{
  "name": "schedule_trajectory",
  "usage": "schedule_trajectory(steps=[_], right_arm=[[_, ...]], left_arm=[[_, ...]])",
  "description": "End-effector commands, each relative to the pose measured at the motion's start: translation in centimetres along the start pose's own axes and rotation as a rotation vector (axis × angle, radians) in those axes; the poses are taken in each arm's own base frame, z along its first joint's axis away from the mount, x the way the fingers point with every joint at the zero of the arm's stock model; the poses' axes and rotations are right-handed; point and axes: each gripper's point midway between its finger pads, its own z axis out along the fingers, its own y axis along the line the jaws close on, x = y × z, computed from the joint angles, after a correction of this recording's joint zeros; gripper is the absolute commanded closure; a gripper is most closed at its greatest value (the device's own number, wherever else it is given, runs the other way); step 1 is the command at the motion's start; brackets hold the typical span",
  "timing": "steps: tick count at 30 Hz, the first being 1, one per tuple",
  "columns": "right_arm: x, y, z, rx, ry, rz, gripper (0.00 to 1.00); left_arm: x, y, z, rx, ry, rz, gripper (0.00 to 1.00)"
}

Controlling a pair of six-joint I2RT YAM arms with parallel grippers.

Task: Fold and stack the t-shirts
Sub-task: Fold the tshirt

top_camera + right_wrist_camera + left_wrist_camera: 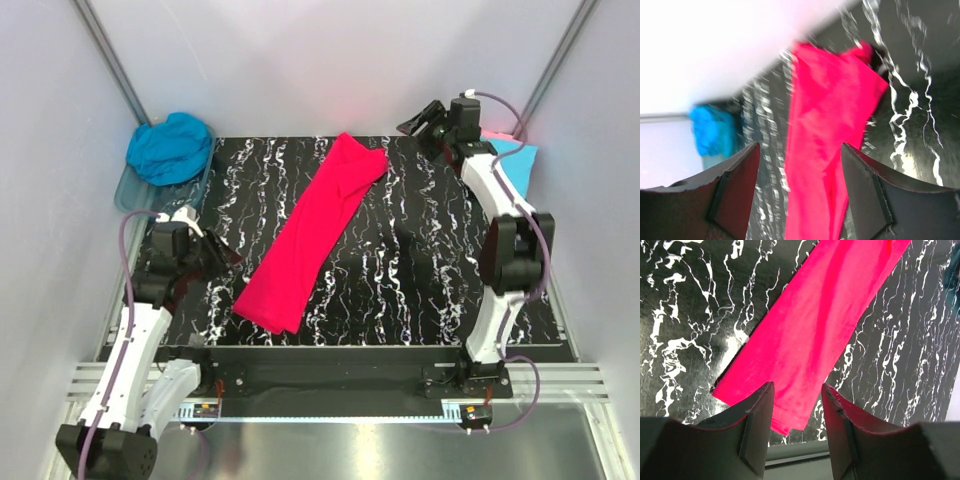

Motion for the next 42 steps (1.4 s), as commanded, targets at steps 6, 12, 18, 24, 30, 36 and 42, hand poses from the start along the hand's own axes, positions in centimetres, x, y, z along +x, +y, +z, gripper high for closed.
schedule_trajectory(steps=[6,12,18,24,30,36,42], right_arm=[[3.7,0.1,-8.1,-0.085,-0.113,0.034,0.28],[14.0,-4.1,-9.6,-0.074,0.031,0.033,0.28],[22.3,-5.3,-12.0,-0.07,0.137,-0.029,0.29],[26.5,-6.3,-13.3,-0.058,0.184,-0.04,0.29],[33.0,-6.5,-12.9,-0.034,0.274,-0.083,0.29],[37.9,-7.3,-10.9,-0.005,0.29,-0.096,0.29],[42.6,-7.0,-7.5,-0.004,0.325,-0.067,0.3]], left_arm=[[-2.6,0.1,1.2,0.002,-0.119,0.055,0.53],[-3.4,1.3,5.5,-0.067,-0.02,0.092,0.52],[-6.2,-0.1,7.2,-0.09,0.048,0.109,0.52],[-7.2,-1.1,5.3,-0.063,-0.016,0.12,0.52],[-7.2,-1.3,3.8,-0.055,-0.048,0.124,0.52],[-7.5,-1.9,2.6,-0.035,-0.073,0.135,0.52],[-7.4,-1.5,1.9,-0.051,-0.088,0.155,0.52]])
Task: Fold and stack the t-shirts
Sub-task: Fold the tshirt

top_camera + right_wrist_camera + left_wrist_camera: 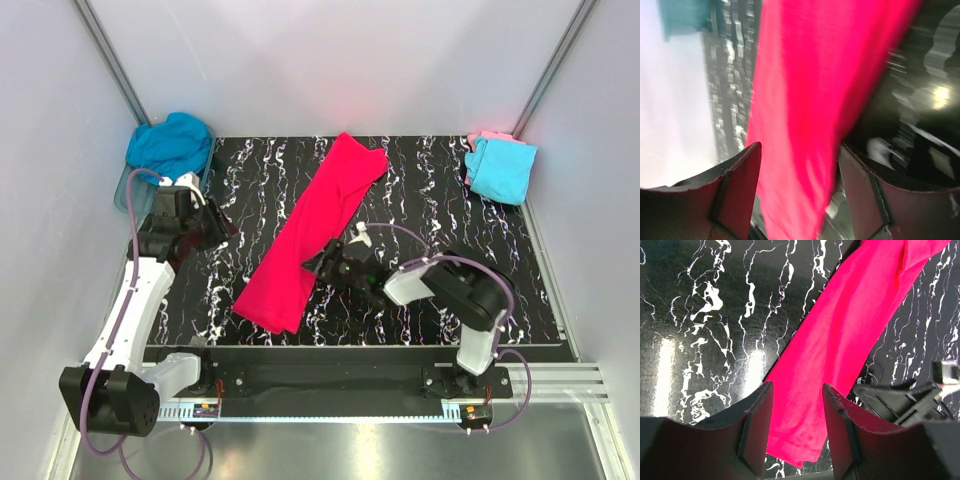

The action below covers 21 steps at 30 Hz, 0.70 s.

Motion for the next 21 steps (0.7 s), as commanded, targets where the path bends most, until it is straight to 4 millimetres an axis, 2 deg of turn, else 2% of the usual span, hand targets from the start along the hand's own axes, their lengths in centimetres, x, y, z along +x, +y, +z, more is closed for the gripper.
schedule_trajectory(steps=[1,2,7,10,12,13,14,15,18,21], right_arm=[[2.7,-5.1,2.0,0.162,0.017,0.011,0.3],[3.4,-6.0,2.5,0.182,0.032,0.02,0.3],[5.0,-6.6,2.5,0.215,0.049,0.022,0.3],[4.6,-6.9,1.9,0.239,0.031,0.008,0.31],[4.3,-7.2,1.6,0.257,0.013,0.004,0.36],[4.2,-7.3,1.6,0.263,0.009,0.004,0.41],[4.3,-7.5,1.5,0.271,0.009,0.01,0.53],[4.3,-7.7,1.5,0.278,0.01,0.017,0.6],[4.5,-8.2,1.6,0.293,0.019,0.037,0.89],[4.4,-9.3,1.2,0.316,0.024,0.065,1.0]], left_arm=[[-1.3,-0.2,-1.3,0.004,-0.061,0.042,0.52],[-1.2,-0.1,-1.5,0.0,-0.062,0.043,0.52],[-1.9,-0.3,-2.4,-0.002,-0.088,0.049,0.52],[-2.3,-0.5,-2.7,0.003,-0.1,0.038,0.52],[-2.4,-0.7,-2.7,0.009,-0.101,0.031,0.52],[-2.4,-0.8,-2.7,0.011,-0.099,0.03,0.52],[-2.5,-0.8,-2.8,0.012,-0.104,0.03,0.52],[-2.7,-0.8,-2.9,0.008,-0.109,0.032,0.52],[-3.0,-0.7,-3.4,0.0,-0.122,0.036,0.52],[-3.2,-0.6,-3.8,-0.007,-0.131,0.037,0.52]])
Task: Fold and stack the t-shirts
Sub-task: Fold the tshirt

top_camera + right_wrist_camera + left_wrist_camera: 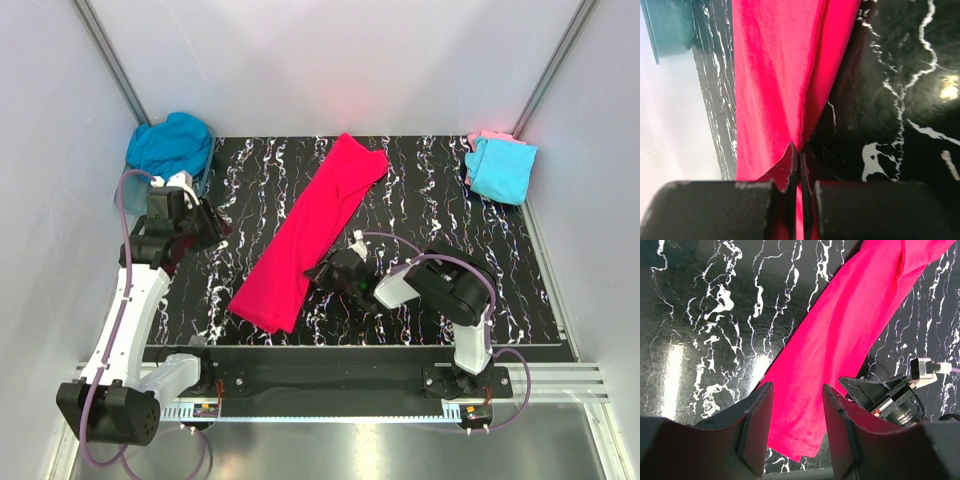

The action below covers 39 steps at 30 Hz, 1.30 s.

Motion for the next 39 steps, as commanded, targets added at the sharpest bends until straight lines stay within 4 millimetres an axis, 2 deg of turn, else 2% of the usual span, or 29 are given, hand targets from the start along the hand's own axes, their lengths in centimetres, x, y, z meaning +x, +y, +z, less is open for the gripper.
schedule_trajectory(steps=[1,2,4,5,6,7,8,9,10,11,12,14,17,20,29,30,31,32,34,35,36,37,38,39], right_arm=[[1.4,-9.5,-1.5,0.291,0.05,-0.038,1.0],[1.1,-9.3,-1.8,0.286,0.041,-0.032,1.0],[0.1,-10.5,-2.6,0.311,0.023,-0.018,1.0],[-0.7,-9.9,-3.1,0.295,0.005,-0.01,1.0],[-1.0,-11.1,-4.1,0.32,-0.001,-0.006,1.0],[-2.3,-11.6,-4.6,0.33,-0.028,0.014,1.0],[-3.3,-10.8,-5.3,0.308,-0.051,0.02,1.0],[-4.0,-11.1,-5.9,0.315,-0.064,0.027,1.0],[-4.9,-12.4,-6.8,0.359,-0.078,0.037,1.0],[-6.0,-11.7,-7.5,0.342,-0.1,0.028,1.0],[-6.3,-12.5,-8.3,0.376,-0.104,0.026,1.0],[-7.8,-11.9,-9.2,0.37,-0.141,0.022,1.0],[-8.7,-11.8,-10.1,0.384,-0.154,0.016,1.0],[-9.1,-11.8,-10.2,0.396,-0.152,0.007,1.0],[-11.9,-14.1,-10.0,0.444,-0.17,0.028,1.0],[-12.4,-13.7,-9.7,0.433,-0.174,0.025,1.0],[-12.5,-13.4,-9.5,0.425,-0.168,0.024,1.0],[-12.2,-13.4,-9.2,0.421,-0.146,0.015,1.0],[-12.2,-13.1,-8.8,0.408,-0.139,0.028,1.0],[-11.8,-13.2,-8.7,0.405,-0.125,0.034,1.0],[-11.8,-13.0,-8.6,0.391,-0.124,0.034,1.0],[-11.7,-13.1,-8.5,0.392,-0.12,0.033,0.96],[-11.6,-13.2,-8.5,0.392,-0.114,0.026,0.83],[-11.6,-13.2,-8.5,0.387,-0.112,0.022,0.75]], left_arm=[[-2.8,-0.8,-2.0,0.014,-0.102,0.021,0.52],[-2.8,-0.8,-2.1,0.012,-0.103,0.021,0.52],[-3.0,-0.9,-2.3,0.016,-0.109,0.016,0.52],[-2.9,-1.0,-2.4,0.017,-0.107,0.013,0.52],[-3.0,-1.1,-2.4,0.024,-0.107,0.011,0.52],[-3.0,-1.2,-2.5,0.027,-0.109,0.01,0.52],[-3.0,-1.2,-2.6,0.029,-0.11,0.009,0.52],[-3.1,-1.3,-2.7,0.032,-0.112,0.009,0.52],[-3.2,-1.4,-2.7,0.035,-0.112,0.006,0.52],[-3.2,-1.5,-2.7,0.036,-0.113,0.008,0.52],[-3.3,-1.7,-2.9,0.047,-0.115,0.005,0.52],[-3.6,-2.0,-3.1,0.053,-0.12,0.001,0.52],[-3.8,-2.2,-3.2,0.061,-0.121,-0.002,0.52],[-3.6,-2.2,-3.2,0.063,-0.118,-0.002,0.52],[-1.8,-1.9,-2.5,0.079,-0.079,-0.025,0.53],[-0.6,-1.8,-2.0,0.092,-0.048,-0.047,0.53],[-0.6,-2.2,-1.9,0.121,-0.06,-0.053,0.53],[0.8,-2.0,-1.1,0.13,-0.025,-0.077,0.54],[1.2,-2.2,-0.7,0.156,-0.044,-0.081,0.54],[2.4,-1.8,0.1,0.154,-0.018,-0.098,0.53],[2.8,-1.8,0.4,0.161,-0.015,-0.101,0.53],[2.7,-1.8,0.7,0.167,-0.026,-0.103,0.53],[3.4,-1.4,1.1,0.162,-0.013,-0.11,0.53],[3.5,-1.4,1.2,0.164,-0.013,-0.112,0.53]])
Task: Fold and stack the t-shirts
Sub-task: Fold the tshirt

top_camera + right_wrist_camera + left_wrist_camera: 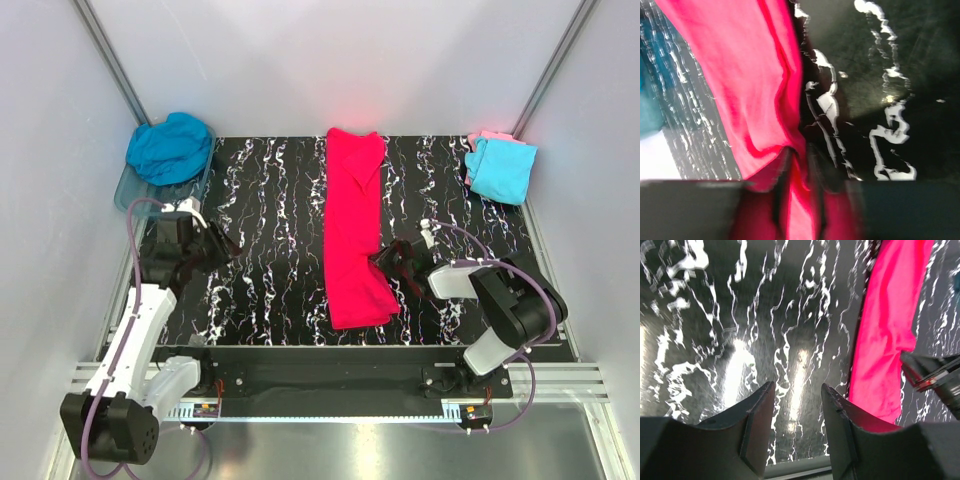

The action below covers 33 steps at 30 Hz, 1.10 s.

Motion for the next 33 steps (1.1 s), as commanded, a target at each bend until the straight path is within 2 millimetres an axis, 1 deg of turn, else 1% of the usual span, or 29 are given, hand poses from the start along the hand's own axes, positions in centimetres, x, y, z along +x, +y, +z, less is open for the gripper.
schedule_trajectory(steps=[1,2,3,4,6,8,9,10,12,13,15,16,17,18,19,20,21,22,23,24,25,26,27,28,29,30,31,32,33], right_arm=[[1.7,-3.9,0.0,0.114,0.062,-0.065,0.7],[1.7,-3.9,0.0,0.11,0.059,-0.068,0.61],[1.6,-4.0,-0.1,0.11,0.059,-0.068,0.51],[1.4,-3.6,-0.2,0.102,0.051,-0.067,0.48],[1.3,-3.5,-0.4,0.105,0.047,-0.066,0.45],[0.8,-2.7,-0.9,0.09,0.034,-0.06,0.45],[0.8,-2.7,-1.3,0.098,0.04,-0.058,0.45],[0.3,-1.7,-1.8,0.073,0.024,-0.056,0.45],[-0.3,-1.4,-2.7,0.078,0.008,-0.065,0.45],[-1.4,-0.2,-3.7,0.052,-0.033,-0.081,0.44],[-2.5,0.6,-4.9,0.058,-0.068,-0.105,0.44],[-3.8,1.7,-6.1,0.033,-0.121,-0.126,0.44],[-4.2,1.9,-6.7,0.037,-0.132,-0.138,0.43],[-4.9,2.5,-7.2,0.025,-0.157,-0.145,0.43],[-5.2,2.6,-8.1,0.032,-0.168,-0.161,0.41],[-5.5,2.7,-8.4,0.035,-0.181,-0.165,0.36],[-5.4,2.5,-8.7,0.041,-0.176,-0.17,0.34],[-5.6,2.7,-9.1,0.032,-0.184,-0.171,0.33],[-5.3,2.2,-9.1,0.042,-0.171,-0.174,0.26],[-5.1,2.0,-9.2,0.045,-0.161,-0.176,0.23],[-5.0,1.8,-9.3,0.044,-0.155,-0.174,0.2],[-4.4,0.8,-9.3,0.058,-0.137,-0.175,0.17],[-4.2,0.1,-9.3,0.07,-0.133,-0.172,0.14],[-4.0,-0.1,-9.6,0.065,-0.129,-0.169,0.13],[-3.4,-1.4,-9.6,0.085,-0.118,-0.168,0.13],[-3.3,-2.0,-9.6,0.094,-0.115,-0.164,0.13],[-2.9,-2.4,-9.6,0.092,-0.1,-0.158,0.13],[-2.2,-3.4,-9.6,0.109,-0.078,-0.157,0.13],[-1.9,-3.9,-9.5,0.116,-0.065,-0.15,0.13]], left_arm=[[-1.4,-1.9,0.3,0.1,-0.073,-0.006,0.53],[-1.3,-1.9,0.4,0.1,-0.071,-0.005,0.53],[-1.3,-1.8,0.5,0.097,-0.071,-0.004,0.53],[-1.5,-1.9,0.6,0.101,-0.077,-0.003,0.53],[-1.7,-2.0,0.7,0.105,-0.08,0.002,0.53],[-1.8,-2.1,0.8,0.107,-0.081,0.008,0.53],[-1.8,-2.1,0.9,0.109,-0.079,0.008,0.53],[-1.9,-2.3,1.1,0.119,-0.081,0.011,0.53],[-1.2,-2.7,1.6,0.155,-0.057,0.009,0.53],[-0.8,-2.9,2.3,0.185,-0.058,0.009,0.53],[0.6,-4.0,3.1,0.255,-0.016,-0.01,0.53],[1.1,-4.3,3.7,0.287,-0.015,-0.017,0.53],[1.8,-4.9,4.0,0.313,0.009,-0.062,0.53],[3.0,-5.4,4.6,0.326,0.044,-0.068,0.53],[3.2,-6.1,4.9,0.35,0.035,-0.065,0.53],[3.6,-6.0,5.4,0.331,0.033,-0.076,0.53],[4.6,-6.8,5.6,0.344,0.048,-0.057,0.53],[5.0,-7.1,5.7,0.344,0.05,-0.049,0.53],[5.6,-7.0,6.0,0.331,0.052,-0.048,0.53],[6.2,-7.8,6.0,0.356,0.053,-0.026,0.53],[6.9,-7.8,6.2,0.355,0.059,-0.021,0.52],[7.3,-7.9,6.3,0.358,0.056,-0.012,0.52],[8.0,-8.7,6.2,0.387,0.057,0.007,0.52],[9.0,-8.3,6.5,0.386,0.069,0.013,0.51],[9.9,-8.6,6.6,0.396,0.079,0.026,0.51],[10.5,-8.6,7.0,0.397,0.086,0.033,0.51],[11.6,-8.1,7.3,0.384,0.106,0.03,0.51],[12.9,-7.7,7.8,0.373,0.139,0.037,0.51],[13.3,-8.0,8.0,0.385,0.14,0.038,0.51]])
